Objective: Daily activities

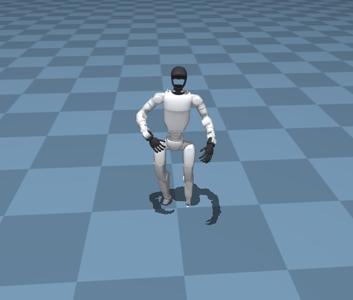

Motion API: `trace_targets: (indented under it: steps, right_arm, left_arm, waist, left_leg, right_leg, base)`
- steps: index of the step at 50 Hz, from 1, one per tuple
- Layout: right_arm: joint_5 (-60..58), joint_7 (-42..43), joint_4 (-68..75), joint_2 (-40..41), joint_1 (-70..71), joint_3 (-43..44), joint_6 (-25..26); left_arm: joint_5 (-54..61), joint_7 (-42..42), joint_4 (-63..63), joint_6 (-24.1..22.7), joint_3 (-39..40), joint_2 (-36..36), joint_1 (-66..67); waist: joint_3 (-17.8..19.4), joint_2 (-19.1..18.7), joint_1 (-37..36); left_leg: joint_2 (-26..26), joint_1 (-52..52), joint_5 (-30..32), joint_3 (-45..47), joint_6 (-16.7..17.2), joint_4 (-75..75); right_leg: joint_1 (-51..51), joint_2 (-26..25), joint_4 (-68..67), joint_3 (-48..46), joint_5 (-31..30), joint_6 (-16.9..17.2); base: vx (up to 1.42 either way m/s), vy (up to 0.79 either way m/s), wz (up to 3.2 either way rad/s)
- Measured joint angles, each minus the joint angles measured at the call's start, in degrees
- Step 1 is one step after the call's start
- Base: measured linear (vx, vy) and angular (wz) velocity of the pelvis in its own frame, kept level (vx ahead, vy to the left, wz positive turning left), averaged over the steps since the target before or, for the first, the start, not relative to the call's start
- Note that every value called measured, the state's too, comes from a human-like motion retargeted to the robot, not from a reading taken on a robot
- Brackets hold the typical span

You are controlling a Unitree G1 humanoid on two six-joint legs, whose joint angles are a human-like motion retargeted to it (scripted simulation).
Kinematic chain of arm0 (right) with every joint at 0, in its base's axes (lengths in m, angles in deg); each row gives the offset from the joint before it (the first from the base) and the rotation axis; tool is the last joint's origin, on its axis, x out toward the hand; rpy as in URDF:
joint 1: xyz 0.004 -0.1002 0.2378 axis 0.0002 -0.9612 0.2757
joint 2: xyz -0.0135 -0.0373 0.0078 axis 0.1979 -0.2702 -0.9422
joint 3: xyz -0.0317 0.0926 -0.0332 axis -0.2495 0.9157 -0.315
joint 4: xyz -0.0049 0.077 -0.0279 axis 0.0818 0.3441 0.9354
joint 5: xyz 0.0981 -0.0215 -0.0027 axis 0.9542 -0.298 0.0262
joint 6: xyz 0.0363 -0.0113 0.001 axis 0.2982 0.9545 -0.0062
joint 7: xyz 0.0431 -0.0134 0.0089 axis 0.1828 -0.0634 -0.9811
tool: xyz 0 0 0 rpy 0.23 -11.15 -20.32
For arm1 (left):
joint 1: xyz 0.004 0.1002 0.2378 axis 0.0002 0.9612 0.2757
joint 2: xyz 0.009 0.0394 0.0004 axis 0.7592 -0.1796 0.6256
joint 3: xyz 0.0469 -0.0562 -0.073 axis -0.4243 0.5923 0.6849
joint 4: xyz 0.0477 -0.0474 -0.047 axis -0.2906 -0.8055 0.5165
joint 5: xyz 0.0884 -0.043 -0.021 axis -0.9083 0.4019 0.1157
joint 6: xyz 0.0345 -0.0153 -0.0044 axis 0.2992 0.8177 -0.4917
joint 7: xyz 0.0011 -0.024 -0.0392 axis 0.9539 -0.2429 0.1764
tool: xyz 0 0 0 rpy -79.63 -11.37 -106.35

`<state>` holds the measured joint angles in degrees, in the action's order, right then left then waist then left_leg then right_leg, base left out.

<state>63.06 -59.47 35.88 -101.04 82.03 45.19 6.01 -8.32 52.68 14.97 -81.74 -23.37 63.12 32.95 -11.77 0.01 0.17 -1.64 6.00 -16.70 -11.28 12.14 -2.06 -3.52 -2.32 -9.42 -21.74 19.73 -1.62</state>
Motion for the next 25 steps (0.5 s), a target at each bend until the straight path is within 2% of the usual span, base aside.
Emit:
trace_targets:
  steps: [4,8,15,20,25]
  right_arm:
    - [-4.1,-9.2,3.6,-4.9,-7.2,0.7,2.5]
    - [-11.3,-11.0,19.0,-3.0,-8.4,-2.4,5.9]
    - [-15.7,-0.4,48.3,10.0,-0.6,-7.8,8.8]
    - [-11.3,7.5,57.0,16.4,4.3,-6.9,7.9]
    - [-5.8,13.9,59.4,19.3,8.8,-4.7,7.0]
  left_arm:
    - [1.1,1.5,2.5,1.1,5.4,0.5,0.6]
    - [2.8,4.6,-1.9,3.3,6.6,-0.1,0.2]
    - [3.8,9.0,-13.2,5.2,4.0,-0.7,-1.9]
    - [3.6,9.6,-17.9,5.4,2.1,-0.9,-1.0]
    - [3.3,8.7,-21.5,6.1,-0.7,-2.3,1.6]
  waist:
    - [0.2,1.2,-1.5]
    - [-0.5,1.8,-4.5]
    - [-0.1,2.7,-7.2]
    - [2.0,3.2,-7.4]
    - [4.1,2.9,-8.0]
  left_leg:
    - [-0.7,-0.2,-0.3,-0.1,0.1,0.0]
    - [-1.0,-0.7,-0.4,-0.1,-0.1,0.0]
    - [-1.7,-1.1,0.5,0.3,0.7,0.1]
    - [-1.5,0.3,1.6,0.4,2.2,0.7]
    - [-0.1,4.1,2.1,0.2,2.9,4.1]
  right_leg:
    - [1.2,-1.0,2.4,0.1,-1.2,0.4]
    - [2.7,-1.7,4.6,0.2,-1.6,-0.1]
    - [4.2,-2.8,7.2,0.7,-2.1,-0.8]
    - [3.9,-3.1,8.9,0.6,-3.0,-0.5]
    - [2.8,-2.7,10.6,-0.2,-4.3,0.1]
  base:
    - [0.0,0.0,0.0]
    - [-0.02,-0.07,-0.03]
    - [-0.06,-0.1,-0.01]
    - [-0.08,-0.06,0.07]
    - [-0.08,0.0,0.16]
